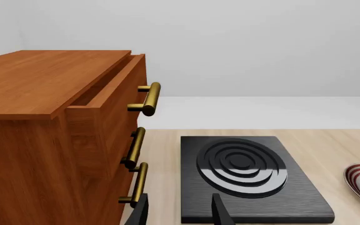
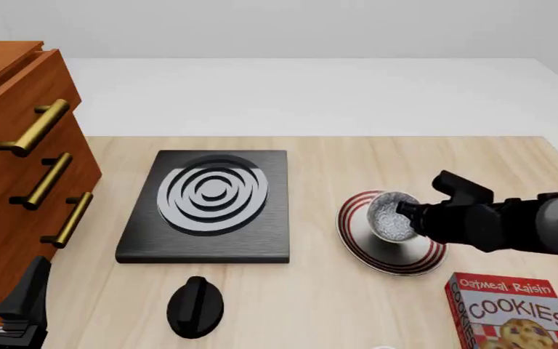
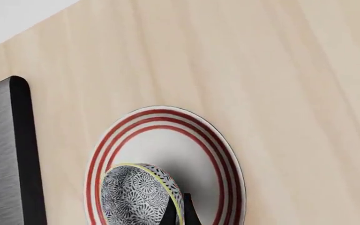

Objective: Pick the akita bowl on the ramekin and place it on the plate.

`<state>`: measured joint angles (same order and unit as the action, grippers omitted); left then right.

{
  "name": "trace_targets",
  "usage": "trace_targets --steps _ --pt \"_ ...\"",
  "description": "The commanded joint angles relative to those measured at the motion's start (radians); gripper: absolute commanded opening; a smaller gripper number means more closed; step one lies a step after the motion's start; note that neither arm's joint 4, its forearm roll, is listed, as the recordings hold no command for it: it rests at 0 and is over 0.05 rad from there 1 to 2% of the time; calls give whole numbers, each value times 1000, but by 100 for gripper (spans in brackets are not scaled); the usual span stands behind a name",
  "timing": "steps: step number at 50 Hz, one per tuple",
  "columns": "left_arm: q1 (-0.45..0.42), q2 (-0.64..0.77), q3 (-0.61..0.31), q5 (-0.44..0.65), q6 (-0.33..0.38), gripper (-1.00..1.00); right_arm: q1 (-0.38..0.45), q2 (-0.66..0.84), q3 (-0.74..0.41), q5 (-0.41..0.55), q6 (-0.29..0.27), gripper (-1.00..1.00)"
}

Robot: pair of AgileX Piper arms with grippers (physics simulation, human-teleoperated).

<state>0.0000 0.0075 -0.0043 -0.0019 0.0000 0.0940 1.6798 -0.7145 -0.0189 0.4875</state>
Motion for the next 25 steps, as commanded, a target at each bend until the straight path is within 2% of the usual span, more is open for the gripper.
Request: trace_targets --steps 1,25 --pt "0 0 0 0 0 100 5 9 3 -15 8 -100" --pt "0 0 0 0 0 100 17 41 20 -53 22 -100"
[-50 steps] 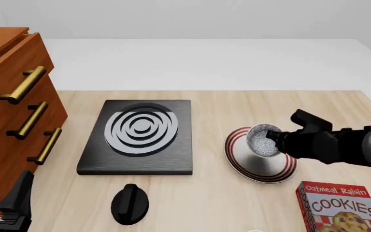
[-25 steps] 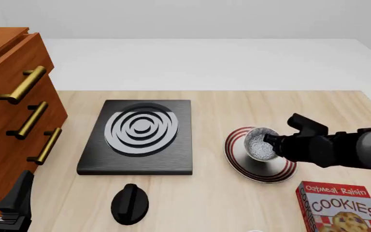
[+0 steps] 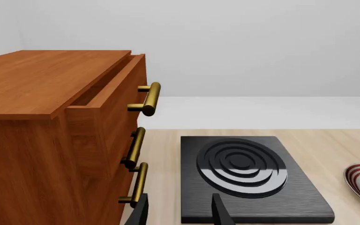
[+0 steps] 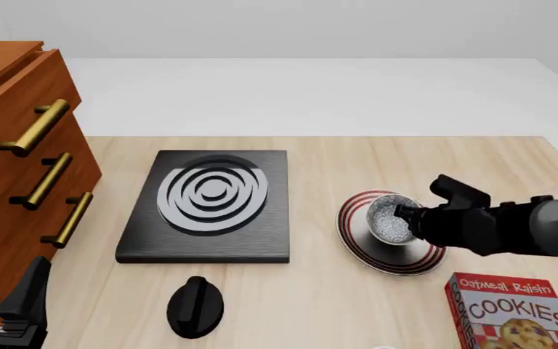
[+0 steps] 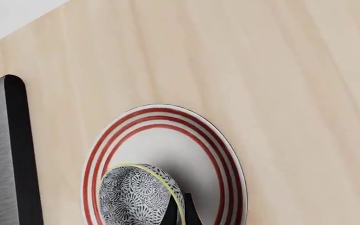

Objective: Pick the akita bowl on the ramekin and place it on the plate.

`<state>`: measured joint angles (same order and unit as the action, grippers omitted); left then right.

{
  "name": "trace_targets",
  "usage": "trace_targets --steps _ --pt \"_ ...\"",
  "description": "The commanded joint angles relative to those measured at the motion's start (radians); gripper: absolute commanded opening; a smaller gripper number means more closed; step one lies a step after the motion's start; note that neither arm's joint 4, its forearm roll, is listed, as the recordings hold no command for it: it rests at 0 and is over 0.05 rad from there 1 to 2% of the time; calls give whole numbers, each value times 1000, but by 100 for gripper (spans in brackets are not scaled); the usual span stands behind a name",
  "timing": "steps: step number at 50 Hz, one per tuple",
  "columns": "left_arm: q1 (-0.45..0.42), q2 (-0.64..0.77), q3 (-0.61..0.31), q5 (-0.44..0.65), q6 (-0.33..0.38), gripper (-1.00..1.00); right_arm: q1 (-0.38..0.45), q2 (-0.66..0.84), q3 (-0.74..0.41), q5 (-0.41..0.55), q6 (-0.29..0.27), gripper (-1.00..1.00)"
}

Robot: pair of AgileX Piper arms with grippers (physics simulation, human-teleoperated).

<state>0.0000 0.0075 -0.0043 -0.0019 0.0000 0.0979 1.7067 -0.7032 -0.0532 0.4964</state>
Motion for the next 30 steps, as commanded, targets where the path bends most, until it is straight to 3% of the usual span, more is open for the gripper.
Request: trace_targets --steps 1,13,15,16,30 --pt "0 0 0 0 0 100 13 14 10 -20 15 -100" --pt "0 0 0 0 0 100 22 10 26 -42 28 -100" --pt "0 0 0 0 0 100 26 1 38 -61 54 -100" --pt "0 0 0 0 0 100 35 -2 46 -68 69 100" --pt "0 0 0 0 0 100 44 -32 58 -63 81 100"
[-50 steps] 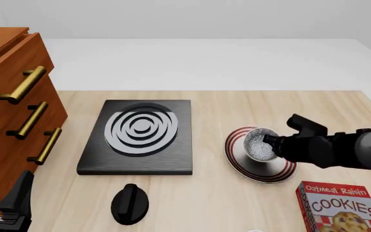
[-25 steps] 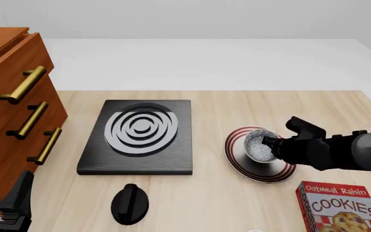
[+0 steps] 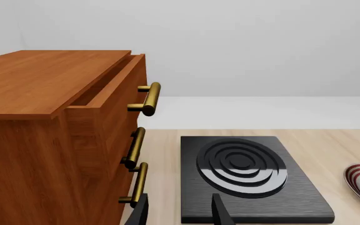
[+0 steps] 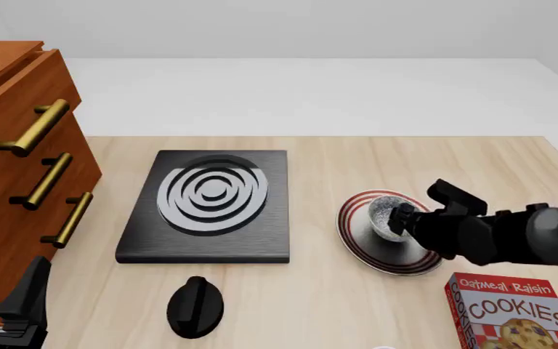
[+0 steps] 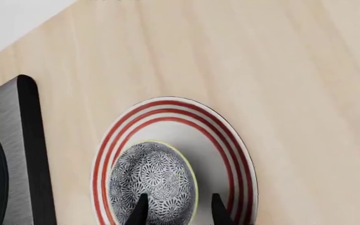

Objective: Pick the akita bowl on the ramekin and place it on the plate.

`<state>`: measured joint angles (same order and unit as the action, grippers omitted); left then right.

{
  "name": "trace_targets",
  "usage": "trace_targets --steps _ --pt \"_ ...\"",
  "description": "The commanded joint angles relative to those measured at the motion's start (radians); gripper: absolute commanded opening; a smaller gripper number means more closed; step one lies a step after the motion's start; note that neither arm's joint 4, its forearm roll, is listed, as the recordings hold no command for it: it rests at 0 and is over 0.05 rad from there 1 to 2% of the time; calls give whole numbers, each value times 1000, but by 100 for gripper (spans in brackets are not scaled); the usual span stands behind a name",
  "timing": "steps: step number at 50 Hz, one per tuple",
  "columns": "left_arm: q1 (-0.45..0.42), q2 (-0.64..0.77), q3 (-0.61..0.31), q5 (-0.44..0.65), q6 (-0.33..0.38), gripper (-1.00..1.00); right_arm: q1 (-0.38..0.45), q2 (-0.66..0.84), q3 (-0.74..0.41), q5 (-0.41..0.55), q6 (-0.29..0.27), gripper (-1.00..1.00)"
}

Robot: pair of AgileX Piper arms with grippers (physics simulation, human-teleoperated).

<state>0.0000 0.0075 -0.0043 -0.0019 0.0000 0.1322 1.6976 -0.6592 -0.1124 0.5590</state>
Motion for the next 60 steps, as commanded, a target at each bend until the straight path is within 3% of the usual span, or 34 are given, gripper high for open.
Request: trace_targets --steps 1,9,10,22,23,27,29,30,35,36,37,43,48,50,52,60 --pt "0 0 0 0 0 100 9 -27 16 -3 17 100" --pt "0 0 0 0 0 100 -8 -91 29 22 10 100" --pt "0 0 0 0 0 100 -35 -108 14 44 -21 100" --pt "0 0 0 0 0 100 -86 -325 11 177 -72 100" --pt "0 0 0 0 0 100 -95 -354 3 199 -97 100" --pt "0 0 0 0 0 100 -98 -430 19 236 -80 100" --pt "0 0 0 0 0 100 -111 -490 8 276 -118 100" --pt "0 0 0 0 0 100 -111 -508 15 285 -101 100" --pt "0 0 0 0 0 100 -124 -665 8 382 -147 100" --pt "0 0 0 0 0 100 -105 -711 22 401 -111 100" --pt "0 0 0 0 0 100 -104 -766 10 441 -142 100" --pt "0 0 0 0 0 100 -81 -938 14 544 -127 100" --pt "0 0 0 0 0 100 -132 -1101 -19 657 -175 100" --pt "0 0 0 0 0 100 -105 -1175 -9 701 -141 100" --pt "0 0 0 0 0 100 -116 -1236 -15 739 -162 100" --pt "0 0 0 0 0 100 -126 -1411 -4 841 -159 100"
